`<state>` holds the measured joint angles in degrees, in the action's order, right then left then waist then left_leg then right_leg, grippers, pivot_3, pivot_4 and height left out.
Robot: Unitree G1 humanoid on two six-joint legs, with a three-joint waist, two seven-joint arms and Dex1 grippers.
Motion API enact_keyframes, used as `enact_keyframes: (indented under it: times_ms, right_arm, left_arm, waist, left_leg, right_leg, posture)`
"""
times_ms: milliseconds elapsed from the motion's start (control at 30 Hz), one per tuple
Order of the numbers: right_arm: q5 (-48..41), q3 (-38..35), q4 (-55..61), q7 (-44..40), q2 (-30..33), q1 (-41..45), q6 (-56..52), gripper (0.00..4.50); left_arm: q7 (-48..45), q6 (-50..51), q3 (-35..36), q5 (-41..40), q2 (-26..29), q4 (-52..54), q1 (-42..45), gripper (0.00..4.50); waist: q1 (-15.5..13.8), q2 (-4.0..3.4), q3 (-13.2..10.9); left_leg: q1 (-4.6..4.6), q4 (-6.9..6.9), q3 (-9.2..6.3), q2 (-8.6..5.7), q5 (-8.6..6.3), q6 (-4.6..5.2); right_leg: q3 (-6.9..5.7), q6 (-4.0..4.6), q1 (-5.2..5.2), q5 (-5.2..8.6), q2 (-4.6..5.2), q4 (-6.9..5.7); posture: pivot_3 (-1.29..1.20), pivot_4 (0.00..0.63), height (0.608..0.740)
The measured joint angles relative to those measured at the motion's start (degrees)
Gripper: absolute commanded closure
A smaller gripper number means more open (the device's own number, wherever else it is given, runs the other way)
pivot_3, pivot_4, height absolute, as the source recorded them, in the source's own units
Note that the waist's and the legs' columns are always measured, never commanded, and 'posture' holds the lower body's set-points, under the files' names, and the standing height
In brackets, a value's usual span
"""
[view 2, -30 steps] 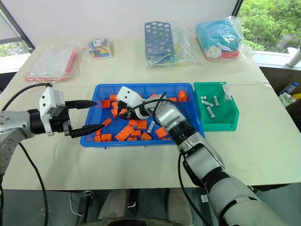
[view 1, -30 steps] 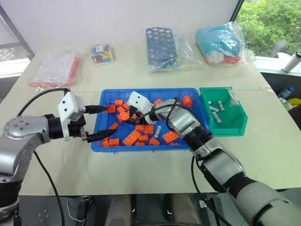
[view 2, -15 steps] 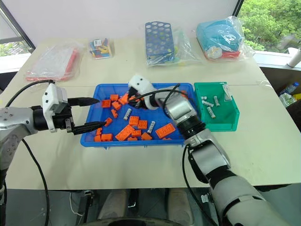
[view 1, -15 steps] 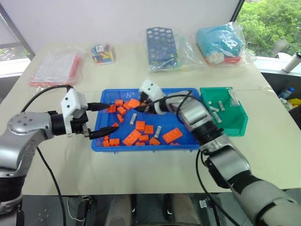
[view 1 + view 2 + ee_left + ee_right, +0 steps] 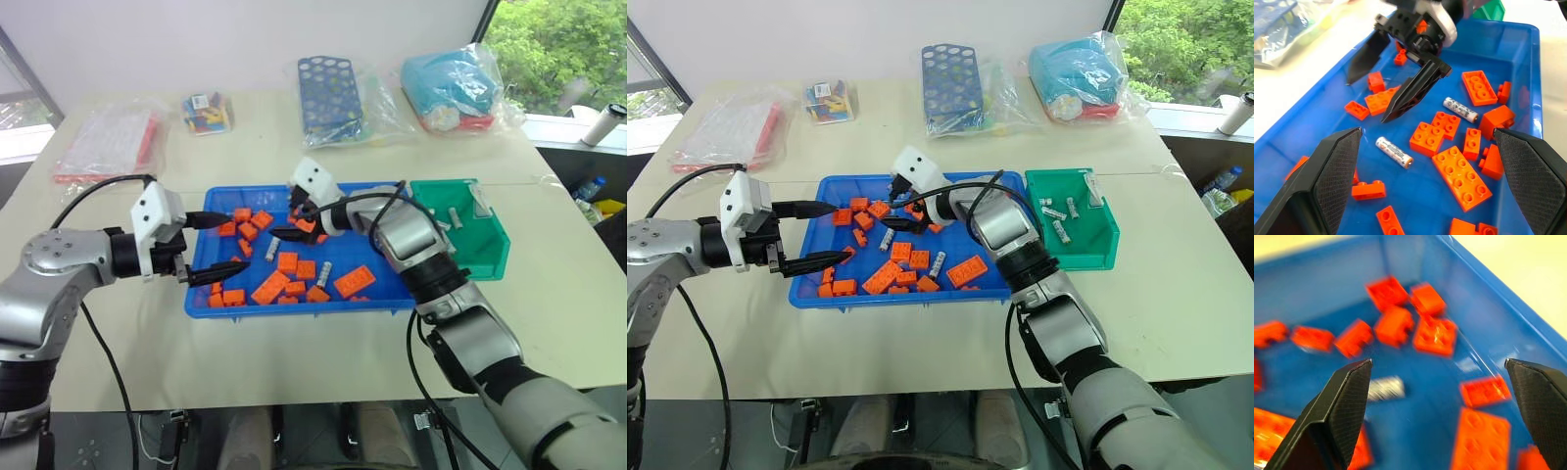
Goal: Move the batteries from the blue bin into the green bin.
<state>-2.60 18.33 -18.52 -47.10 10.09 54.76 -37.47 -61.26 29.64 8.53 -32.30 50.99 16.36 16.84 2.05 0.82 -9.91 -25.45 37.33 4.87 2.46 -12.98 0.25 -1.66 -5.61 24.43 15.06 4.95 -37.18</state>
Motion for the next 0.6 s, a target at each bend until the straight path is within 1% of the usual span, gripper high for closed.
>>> enact_keyframes:
  times_ms: [233, 433, 600]
  right_arm:
    - [-0.02, 3.4, 1.84, -0.26, -1.68, -4.82, -3.35, 0.06]
    - [0.04, 3.86, 1.46, 0.05, -2.2, -5.03, -3.39, 0.06]
    - [0.25, 4.37, -1.9, 0.12, -2.68, -4.98, -2.48, 0.06]
  left_arm:
    - [0.61, -0.01, 0.09, -0.02, -0.01, 0.91, -1.59, 0.0]
    - [1.59, 0.09, 0.41, -0.43, 0.01, 1.93, -2.53, 0.0]
    - [1.75, 0.17, 1.5, -0.77, 0.18, 2.12, -2.56, 0.0]
  waist:
    - [0.17, 0.0, 0.0]
    - [0.19, 0.0, 0.0]
    - [0.19, 0.0, 0.0]
  left_leg:
    - [0.0, 0.0, -0.01, 0.0, 0.01, -0.01]
    - [0.01, -0.01, -0.04, 0.01, 0.01, -0.01]
    - [0.0, -0.01, -0.02, 0.0, 0.01, -0.01]
  right_leg:
    - [0.0, 0.0, 0.0, 0.0, 0.0, 0.0]
    - [0.0, 0.0, 0.0, 0.0, 0.0, 0.0]
    - [0.0, 0.0, 0.0, 0.0, 0.0, 0.0]
  posture:
    - [0.0, 0.15, 0.737]
    - [0.0, 0.15, 0.737]
    - [0.0, 0.15, 0.737]
